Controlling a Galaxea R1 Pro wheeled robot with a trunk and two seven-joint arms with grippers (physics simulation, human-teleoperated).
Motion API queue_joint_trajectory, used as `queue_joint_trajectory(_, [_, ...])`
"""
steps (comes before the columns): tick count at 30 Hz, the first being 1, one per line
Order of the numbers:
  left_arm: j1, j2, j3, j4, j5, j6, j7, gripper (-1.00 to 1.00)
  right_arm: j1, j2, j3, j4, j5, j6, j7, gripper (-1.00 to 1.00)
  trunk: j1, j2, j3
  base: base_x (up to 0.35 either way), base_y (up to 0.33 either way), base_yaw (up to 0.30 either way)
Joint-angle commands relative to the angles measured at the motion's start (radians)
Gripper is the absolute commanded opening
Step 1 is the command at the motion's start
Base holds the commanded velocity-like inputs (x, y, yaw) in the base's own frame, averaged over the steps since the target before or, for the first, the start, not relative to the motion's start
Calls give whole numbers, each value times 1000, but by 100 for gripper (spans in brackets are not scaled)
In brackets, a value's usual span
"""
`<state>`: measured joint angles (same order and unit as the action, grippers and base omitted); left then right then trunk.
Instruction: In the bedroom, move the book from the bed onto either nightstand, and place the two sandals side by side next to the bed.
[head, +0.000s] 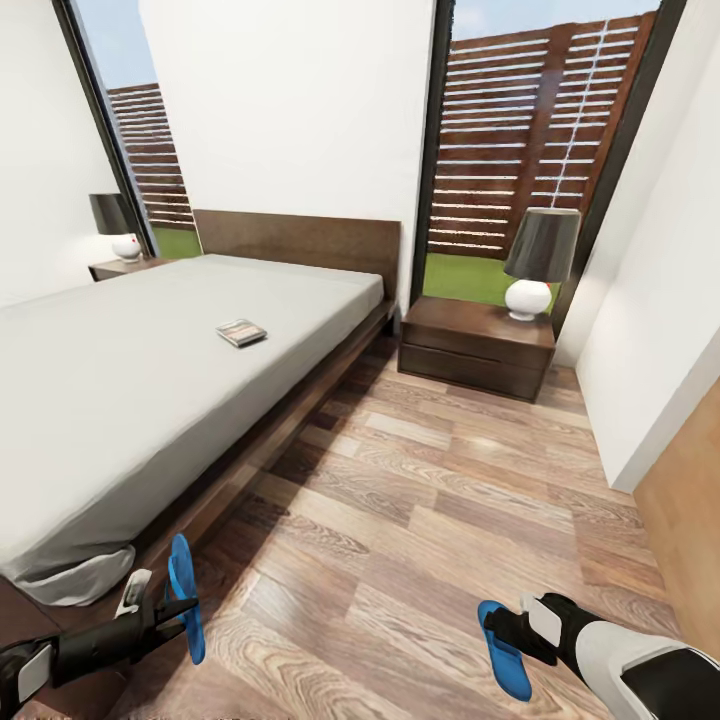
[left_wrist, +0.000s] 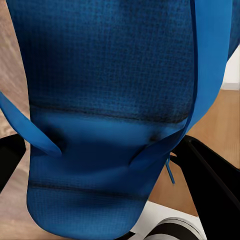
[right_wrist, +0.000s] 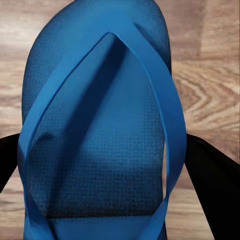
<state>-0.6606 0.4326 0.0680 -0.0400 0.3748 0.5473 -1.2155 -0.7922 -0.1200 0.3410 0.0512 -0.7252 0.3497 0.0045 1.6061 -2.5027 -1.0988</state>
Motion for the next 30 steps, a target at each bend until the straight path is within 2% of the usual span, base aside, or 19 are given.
queue_joint_trajectory(1, [-1,0,7,0,-5,10,-3,-100,-1,0,9,1,-11,3,0,-100,0,0,-1,0,0,162])
queue_joint_trajectory(18, [-1,0,7,0,-5,10,-3,-100,-1,0,9,1,-11,3,0,-100,0,0,-1,0,-1,162])
queue_joint_trajectory(30, [0,0,7,0,-5,10,-3,-100,-1,0,9,1,-11,3,0,-100,0,0,-1,0,-60,162])
